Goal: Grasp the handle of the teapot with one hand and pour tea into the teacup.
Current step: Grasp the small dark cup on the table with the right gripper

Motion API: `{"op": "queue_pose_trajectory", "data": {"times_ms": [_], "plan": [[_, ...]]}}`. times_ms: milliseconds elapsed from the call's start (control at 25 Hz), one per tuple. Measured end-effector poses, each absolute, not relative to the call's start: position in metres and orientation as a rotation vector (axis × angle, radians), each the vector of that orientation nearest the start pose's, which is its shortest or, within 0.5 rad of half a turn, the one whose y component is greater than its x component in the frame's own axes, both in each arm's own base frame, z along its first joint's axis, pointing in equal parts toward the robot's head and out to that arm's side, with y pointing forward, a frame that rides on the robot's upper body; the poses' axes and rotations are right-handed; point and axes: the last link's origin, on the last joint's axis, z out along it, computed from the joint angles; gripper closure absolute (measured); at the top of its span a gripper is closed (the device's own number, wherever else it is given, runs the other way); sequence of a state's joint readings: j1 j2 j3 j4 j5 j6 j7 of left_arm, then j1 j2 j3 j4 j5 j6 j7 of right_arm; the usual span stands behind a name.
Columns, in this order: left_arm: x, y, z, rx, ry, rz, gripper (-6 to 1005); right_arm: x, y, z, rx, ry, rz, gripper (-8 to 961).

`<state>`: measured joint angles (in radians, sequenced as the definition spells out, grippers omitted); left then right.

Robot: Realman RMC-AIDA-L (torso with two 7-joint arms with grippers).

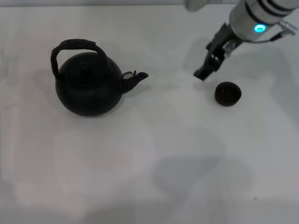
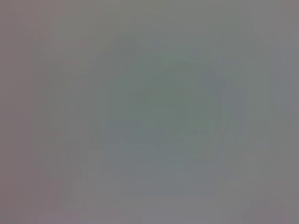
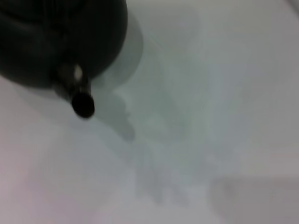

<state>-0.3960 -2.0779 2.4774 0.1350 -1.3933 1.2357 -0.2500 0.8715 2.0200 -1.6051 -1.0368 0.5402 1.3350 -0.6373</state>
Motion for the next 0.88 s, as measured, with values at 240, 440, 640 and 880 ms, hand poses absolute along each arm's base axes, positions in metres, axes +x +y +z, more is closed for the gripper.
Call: {"op": "queue_pose_trajectory", "data": {"times_ms": [240,440,640,880], "plan": [[-0.372,0.307,0.025,-1.19,-0.749,-0.774,106,0.161,0.393,-0.049,-2.606,0.549,-0.8,98],[-0.372,0.307,0.024,-1.192,-0.749,-0.774,106,0.169,0.391,-0.051,-2.603,0.582,-0.822,98],[-0.371,0.308,0.024,-1.191,-0.748,-0.777,106,0.179,0.391,-0.053,-2.592,0.61,-0.837,97],[-0.368,0.311,0.025,-1.195,-0.743,-0.784,106,0.182,0.391,-0.055,-2.589,0.608,-0.846,97]]}}
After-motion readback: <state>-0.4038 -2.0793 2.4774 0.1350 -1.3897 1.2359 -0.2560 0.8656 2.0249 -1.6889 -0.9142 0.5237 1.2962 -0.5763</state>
